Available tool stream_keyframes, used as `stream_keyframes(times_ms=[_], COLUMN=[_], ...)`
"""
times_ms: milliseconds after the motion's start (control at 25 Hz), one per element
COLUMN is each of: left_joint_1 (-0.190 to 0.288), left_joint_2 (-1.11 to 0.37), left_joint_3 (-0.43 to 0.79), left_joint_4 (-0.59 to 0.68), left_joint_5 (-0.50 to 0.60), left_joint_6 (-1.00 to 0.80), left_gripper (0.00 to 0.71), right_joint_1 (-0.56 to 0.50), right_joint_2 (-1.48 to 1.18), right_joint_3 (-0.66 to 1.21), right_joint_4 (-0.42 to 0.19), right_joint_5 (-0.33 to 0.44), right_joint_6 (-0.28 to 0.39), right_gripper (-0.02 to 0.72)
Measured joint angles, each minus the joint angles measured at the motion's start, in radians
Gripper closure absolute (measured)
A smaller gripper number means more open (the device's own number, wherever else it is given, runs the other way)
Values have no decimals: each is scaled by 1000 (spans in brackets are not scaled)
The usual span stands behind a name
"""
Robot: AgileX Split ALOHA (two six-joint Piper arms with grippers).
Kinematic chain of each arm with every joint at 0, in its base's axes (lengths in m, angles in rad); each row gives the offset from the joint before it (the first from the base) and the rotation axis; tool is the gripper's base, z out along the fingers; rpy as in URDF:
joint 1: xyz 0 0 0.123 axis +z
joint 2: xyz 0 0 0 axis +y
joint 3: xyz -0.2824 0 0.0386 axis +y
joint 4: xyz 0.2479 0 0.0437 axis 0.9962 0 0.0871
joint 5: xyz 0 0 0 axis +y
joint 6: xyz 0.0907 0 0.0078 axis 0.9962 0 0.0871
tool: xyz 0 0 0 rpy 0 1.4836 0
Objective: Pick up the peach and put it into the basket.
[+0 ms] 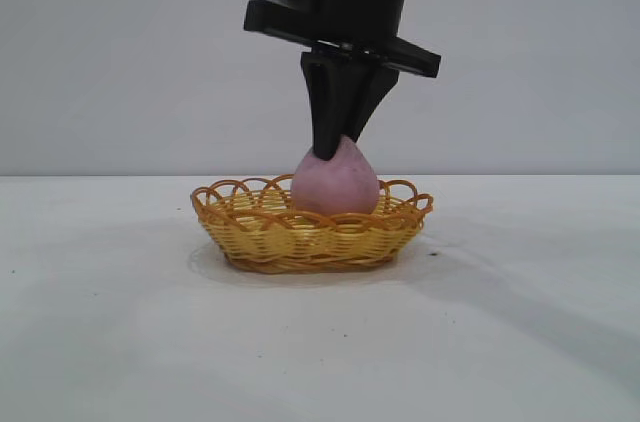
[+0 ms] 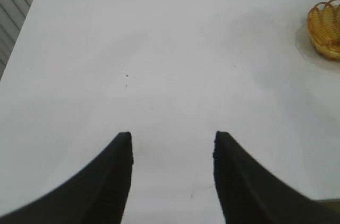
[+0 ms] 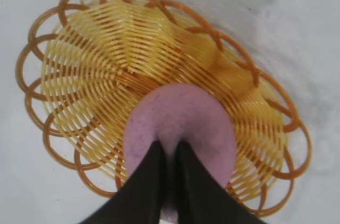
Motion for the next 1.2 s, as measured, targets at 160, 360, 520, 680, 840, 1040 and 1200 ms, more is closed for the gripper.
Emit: stream_keyframes(times_ms=[160, 360, 520, 680, 840, 1040, 1200], left_joint_1=[0, 0, 0, 0, 0, 0, 0], left_joint_2=[0, 0, 0, 0, 0, 0, 0], left_joint_3=[0, 0, 0, 0, 0, 0, 0], left_joint_4=[0, 0, 0, 0, 0, 0, 0], left_joint_5=[0, 0, 0, 0, 0, 0, 0], left_joint_6=[0, 0, 0, 0, 0, 0, 0], left_gripper=[364, 364, 364, 364, 364, 364, 364], right_joint_1=[0, 0, -15, -52, -107, -201, -287], right_joint_2=[0, 0, 0, -2, -30, -54, -58], right_joint_3=[0, 0, -27, -90, -128, -131, -131], right_joint_4=[9, 9, 5, -50, -143, -196, -198], right_joint_5=[0, -1, 22, 31, 36, 38, 41], right_joint_6=[0, 0, 0, 30, 83, 111, 113], right_gripper=[493, 461, 435, 435, 435, 435, 435])
